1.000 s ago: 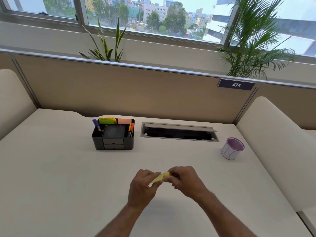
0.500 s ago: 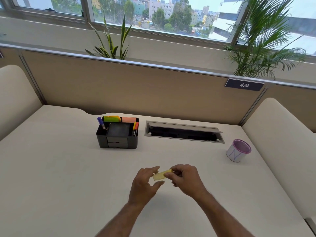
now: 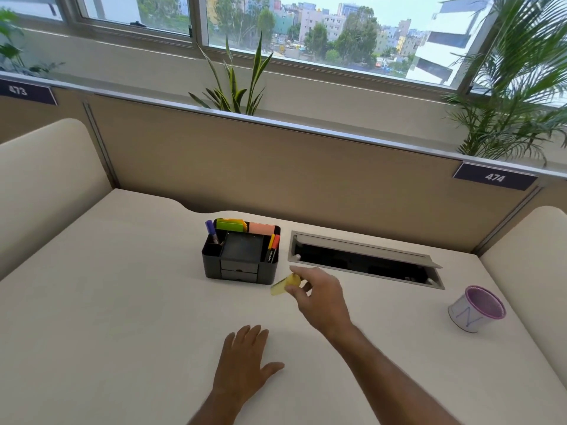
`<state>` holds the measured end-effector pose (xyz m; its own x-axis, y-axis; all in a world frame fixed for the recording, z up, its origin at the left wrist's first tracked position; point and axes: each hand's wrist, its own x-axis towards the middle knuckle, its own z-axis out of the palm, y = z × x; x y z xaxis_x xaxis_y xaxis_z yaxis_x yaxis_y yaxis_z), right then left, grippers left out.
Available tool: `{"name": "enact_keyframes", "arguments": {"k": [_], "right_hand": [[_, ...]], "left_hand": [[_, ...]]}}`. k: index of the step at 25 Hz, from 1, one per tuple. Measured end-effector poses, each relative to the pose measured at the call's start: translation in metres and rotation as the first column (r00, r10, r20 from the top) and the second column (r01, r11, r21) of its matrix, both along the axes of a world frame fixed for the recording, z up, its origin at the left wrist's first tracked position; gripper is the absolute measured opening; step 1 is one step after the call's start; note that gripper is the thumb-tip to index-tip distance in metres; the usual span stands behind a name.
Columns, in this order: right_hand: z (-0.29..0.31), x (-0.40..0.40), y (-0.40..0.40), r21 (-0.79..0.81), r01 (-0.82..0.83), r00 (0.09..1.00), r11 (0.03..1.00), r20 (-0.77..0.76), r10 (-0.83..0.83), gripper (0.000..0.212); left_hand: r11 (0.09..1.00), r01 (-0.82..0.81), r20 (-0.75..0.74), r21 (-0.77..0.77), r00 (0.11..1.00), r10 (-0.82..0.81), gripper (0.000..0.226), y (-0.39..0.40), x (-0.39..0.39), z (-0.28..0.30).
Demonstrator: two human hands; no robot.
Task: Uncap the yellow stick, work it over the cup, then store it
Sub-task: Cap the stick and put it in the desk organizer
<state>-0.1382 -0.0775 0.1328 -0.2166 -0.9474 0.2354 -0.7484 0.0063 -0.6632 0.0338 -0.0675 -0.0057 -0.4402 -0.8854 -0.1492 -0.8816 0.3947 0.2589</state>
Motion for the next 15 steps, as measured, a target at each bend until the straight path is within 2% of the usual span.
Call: {"name": "enact_keyframes", "arguments": {"k": [3, 5, 7, 12, 15], "right_hand": [[0.011, 0.027, -0.047, -0.070, -0.075, 0.996, 0.995, -0.051, 0.072, 0.036], [0.015, 0.045, -0.078, -0.095, -0.112, 0.990, 0.989, -0.092, 0.103, 0.034], [0.016, 0.063, -0.107, -0.088, -0.141, 0.984, 0.986, -0.126, 0.129, 0.032], [0.003, 0.099, -0.159, 0.005, -0.205, 0.958, 0.979, -0.205, 0.202, 0.024], [-0.010, 0.112, -0.175, 0.129, -0.253, 0.917, 0.959, -0.283, 0.280, 0.030]], "left_hand": [[0.999, 0.039, 0.009, 0.028, 0.999, -0.039, 0.106, -0.013, 0.009, -0.008], [0.995, 0.077, -0.003, -0.066, 0.997, -0.077, 0.106, -0.019, 0.012, -0.005], [0.995, 0.095, 0.020, -0.019, 0.995, -0.095, 0.100, -0.021, 0.016, -0.001], [0.991, 0.133, -0.038, -0.006, 0.990, -0.133, 0.098, -0.025, 0.019, -0.014], [0.989, 0.144, -0.034, 0.037, 0.989, -0.143, 0.099, -0.028, 0.021, -0.015]]}}
